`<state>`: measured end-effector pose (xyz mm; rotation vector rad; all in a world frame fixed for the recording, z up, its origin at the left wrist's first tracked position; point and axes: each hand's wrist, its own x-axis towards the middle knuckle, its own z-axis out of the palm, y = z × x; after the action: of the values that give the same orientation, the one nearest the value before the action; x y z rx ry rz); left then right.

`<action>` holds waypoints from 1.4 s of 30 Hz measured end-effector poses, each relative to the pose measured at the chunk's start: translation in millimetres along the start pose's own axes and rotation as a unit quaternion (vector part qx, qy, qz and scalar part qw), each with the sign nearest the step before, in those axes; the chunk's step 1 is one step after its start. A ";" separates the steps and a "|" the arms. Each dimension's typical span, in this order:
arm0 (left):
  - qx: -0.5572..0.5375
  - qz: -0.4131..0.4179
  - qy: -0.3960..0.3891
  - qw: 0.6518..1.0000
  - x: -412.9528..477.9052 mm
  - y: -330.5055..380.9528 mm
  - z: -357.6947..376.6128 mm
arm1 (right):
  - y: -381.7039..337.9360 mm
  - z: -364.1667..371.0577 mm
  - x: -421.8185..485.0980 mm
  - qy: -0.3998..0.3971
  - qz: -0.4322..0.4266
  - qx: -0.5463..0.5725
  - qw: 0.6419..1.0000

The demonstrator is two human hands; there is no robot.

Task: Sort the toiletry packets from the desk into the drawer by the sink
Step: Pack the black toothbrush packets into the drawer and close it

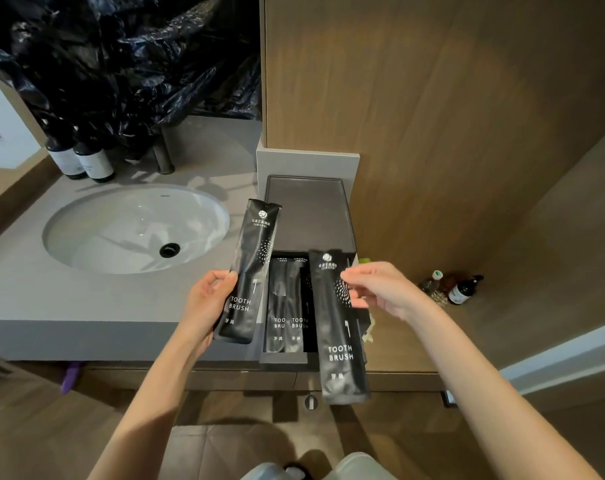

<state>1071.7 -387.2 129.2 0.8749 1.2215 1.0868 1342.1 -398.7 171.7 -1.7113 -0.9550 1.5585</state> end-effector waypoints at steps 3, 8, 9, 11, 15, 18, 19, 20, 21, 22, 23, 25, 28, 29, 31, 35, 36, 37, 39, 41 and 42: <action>0.000 -0.005 0.017 1.000 0.5 -3.7 2.2 | 17.1 15.6 16.5 0.033 0.041 -0.041 0.998; 0.010 -0.001 0.011 1.000 -3.0 -2.3 1.7 | 23.0 39.7 40.6 0.161 -0.018 -0.095 0.982; 0.012 0.002 0.009 1.000 -4.1 -1.9 1.7 | 23.5 42.5 45.9 0.181 -0.032 -0.116 0.976; 0.016 0.006 0.009 1.000 -6.5 -1.9 1.7 | 25.5 46.7 55.6 0.210 -0.047 -0.153 0.964; 0.019 0.001 -0.003 1.000 -10.4 -2.0 0.9 | 32.0 51.2 65.6 0.211 -0.042 -0.209 0.954; 0.019 -0.004 -0.011 1.000 -11.0 -2.1 -2.0 | 34.0 53.6 53.7 0.152 -0.076 -0.239 0.956; 0.018 -0.005 -0.012 1.000 -10.8 -2.1 -2.7 | 36.0 54.5 46.4 0.123 -0.087 -0.241 0.959; 0.017 -0.005 -0.013 1.000 -10.4 -2.2 -3.0 | 39.6 56.2 38.6 0.091 -0.092 -0.243 0.961; 0.014 -0.005 -0.013 1.000 -10.1 -2.6 -2.5 | 42.6 59.5 29.7 0.060 -0.089 -0.250 0.962; 0.013 -0.005 -0.013 1.000 -9.7 -3.4 -1.7 | 46.8 63.6 22.6 0.034 -0.080 -0.262 0.961; 0.014 -0.005 -0.012 1.000 -9.3 -4.1 -0.6 | 50.3 68.4 16.7 0.017 -0.068 -0.283 0.957; 0.017 -0.005 -0.012 1.000 -8.8 -5.2 1.5 | 55.8 78.9 10.4 0.014 -0.051 -0.337 0.940; 0.014 -0.010 -0.016 1.000 -8.1 -6.2 3.8 | 58.3 89.4 9.4 0.049 -0.054 -0.376 0.924; 0.013 -0.010 -0.016 1.000 -7.7 -6.4 4.4 | 58.2 91.1 10.7 0.055 -0.055 -0.372 0.925; 0.015 -0.008 -0.014 1.000 -7.0 -6.6 5.0 | 57.6 91.9 14.0 0.070 -0.062 -0.334 0.938; 0.020 -0.007 -0.014 1.000 -7.1 -6.2 5.1 | 56.8 80.4 19.5 0.160 -0.087 -0.175 0.968; 0.019 -0.008 -0.014 1.000 -7.6 -6.5 4.4 | 57.7 76.4 19.6 0.181 -0.082 -0.135 0.971; 0.020 -0.009 -0.014 1.000 -8.0 -6.6 3.9 | 59.2 72.3 19.6 0.196 -0.074 -0.101 0.973; 0.024 -0.009 -0.013 1.000 -8.1 -7.4 2.4 | 62.9 65.1 18.8 0.204 -0.060 -0.053 0.976; 0.023 -0.010 -0.012 1.000 -7.6 -8.4 2.1 | 65.4 60.5 18.2 0.184 -0.054 -0.032 0.981; 0.018 -0.012 -0.012 1.000 -7.7 -8.5 2.6 | 66.3 59.4 18.6 0.172 -0.051 -0.031 0.983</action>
<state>1075.6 -396.8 123.6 0.8970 1.2327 1.0356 1290.4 -420.2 100.0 -1.8659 -0.9030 1.1298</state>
